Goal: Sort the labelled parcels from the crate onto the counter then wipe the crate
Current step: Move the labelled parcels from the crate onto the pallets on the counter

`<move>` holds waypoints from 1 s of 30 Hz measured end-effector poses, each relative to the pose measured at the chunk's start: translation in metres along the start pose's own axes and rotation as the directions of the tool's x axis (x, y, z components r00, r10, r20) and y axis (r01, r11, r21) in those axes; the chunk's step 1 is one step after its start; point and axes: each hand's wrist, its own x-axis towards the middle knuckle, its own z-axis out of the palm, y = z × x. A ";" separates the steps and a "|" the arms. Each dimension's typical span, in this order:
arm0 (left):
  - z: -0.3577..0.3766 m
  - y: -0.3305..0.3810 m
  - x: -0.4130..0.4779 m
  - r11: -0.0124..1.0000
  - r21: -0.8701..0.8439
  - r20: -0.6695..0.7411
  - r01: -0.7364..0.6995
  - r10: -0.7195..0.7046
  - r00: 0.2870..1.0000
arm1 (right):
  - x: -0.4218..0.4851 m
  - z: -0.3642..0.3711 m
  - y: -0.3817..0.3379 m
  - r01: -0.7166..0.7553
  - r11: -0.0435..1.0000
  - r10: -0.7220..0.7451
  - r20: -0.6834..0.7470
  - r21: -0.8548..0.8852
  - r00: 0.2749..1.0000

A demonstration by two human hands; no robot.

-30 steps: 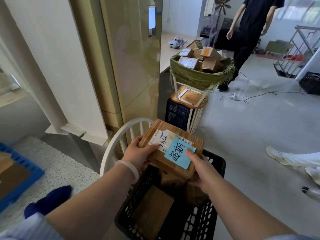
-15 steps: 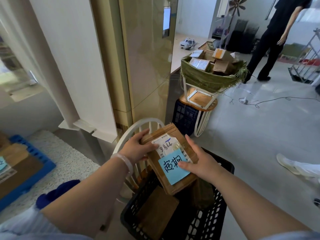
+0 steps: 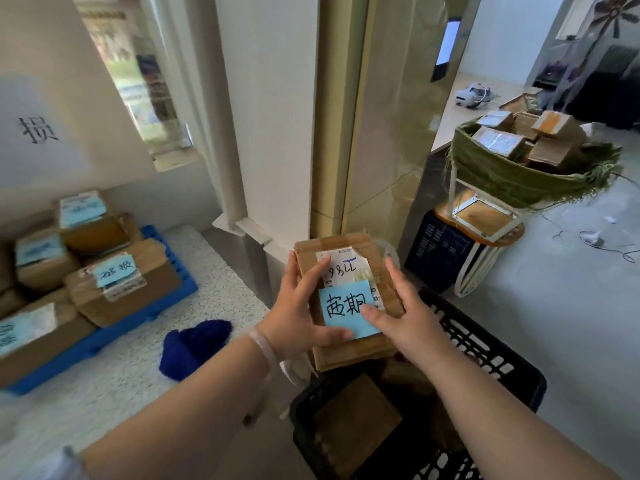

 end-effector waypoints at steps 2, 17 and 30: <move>-0.018 -0.005 -0.015 0.999 -0.008 -0.065 0.044 -0.045 0.997 | -0.001 0.019 -0.015 0.032 0.999 -0.033 0.042 0.017 0.999; -0.241 -0.081 -0.256 0.941 -0.014 -0.317 0.338 -0.325 0.891 | -0.063 0.304 -0.153 0.384 0.923 -0.358 0.363 -0.001 0.860; -0.354 -0.143 -0.500 0.818 -0.197 -0.609 0.541 -0.534 0.586 | -0.165 0.552 -0.231 0.371 0.905 -0.414 0.633 0.208 0.654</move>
